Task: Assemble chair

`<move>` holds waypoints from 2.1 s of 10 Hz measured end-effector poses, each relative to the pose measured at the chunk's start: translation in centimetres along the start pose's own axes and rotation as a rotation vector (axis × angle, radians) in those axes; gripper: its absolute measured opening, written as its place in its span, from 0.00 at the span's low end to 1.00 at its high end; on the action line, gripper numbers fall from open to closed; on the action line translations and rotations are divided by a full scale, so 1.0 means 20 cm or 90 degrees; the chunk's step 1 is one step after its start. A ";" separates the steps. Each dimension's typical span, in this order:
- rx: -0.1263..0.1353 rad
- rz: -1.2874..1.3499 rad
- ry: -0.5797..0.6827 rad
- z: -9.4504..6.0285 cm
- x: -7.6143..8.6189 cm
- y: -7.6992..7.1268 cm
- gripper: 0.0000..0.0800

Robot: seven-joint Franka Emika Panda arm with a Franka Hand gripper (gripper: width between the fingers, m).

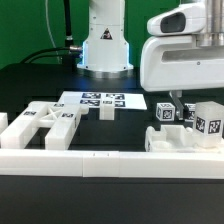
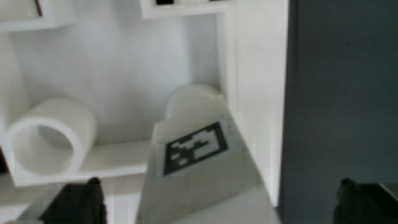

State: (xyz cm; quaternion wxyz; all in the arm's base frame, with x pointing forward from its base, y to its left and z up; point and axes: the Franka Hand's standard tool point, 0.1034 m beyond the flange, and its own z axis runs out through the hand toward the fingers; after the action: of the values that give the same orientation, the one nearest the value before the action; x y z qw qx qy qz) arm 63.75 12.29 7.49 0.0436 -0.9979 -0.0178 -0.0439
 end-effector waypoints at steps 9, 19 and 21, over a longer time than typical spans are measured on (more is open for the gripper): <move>-0.001 -0.015 -0.001 0.01 0.00 0.01 0.37; 0.018 0.652 -0.015 0.02 -0.03 0.00 0.37; 0.036 0.814 -0.022 0.03 -0.02 -0.02 0.37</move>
Offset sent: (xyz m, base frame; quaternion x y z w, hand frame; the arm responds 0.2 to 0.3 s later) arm 0.0000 0.0000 0.0000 0.0000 0.0000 0.0000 1.0000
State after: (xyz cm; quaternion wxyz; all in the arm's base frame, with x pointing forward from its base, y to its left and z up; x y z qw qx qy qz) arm 63.28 12.66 6.98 0.0871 -0.8105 0.5791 0.0071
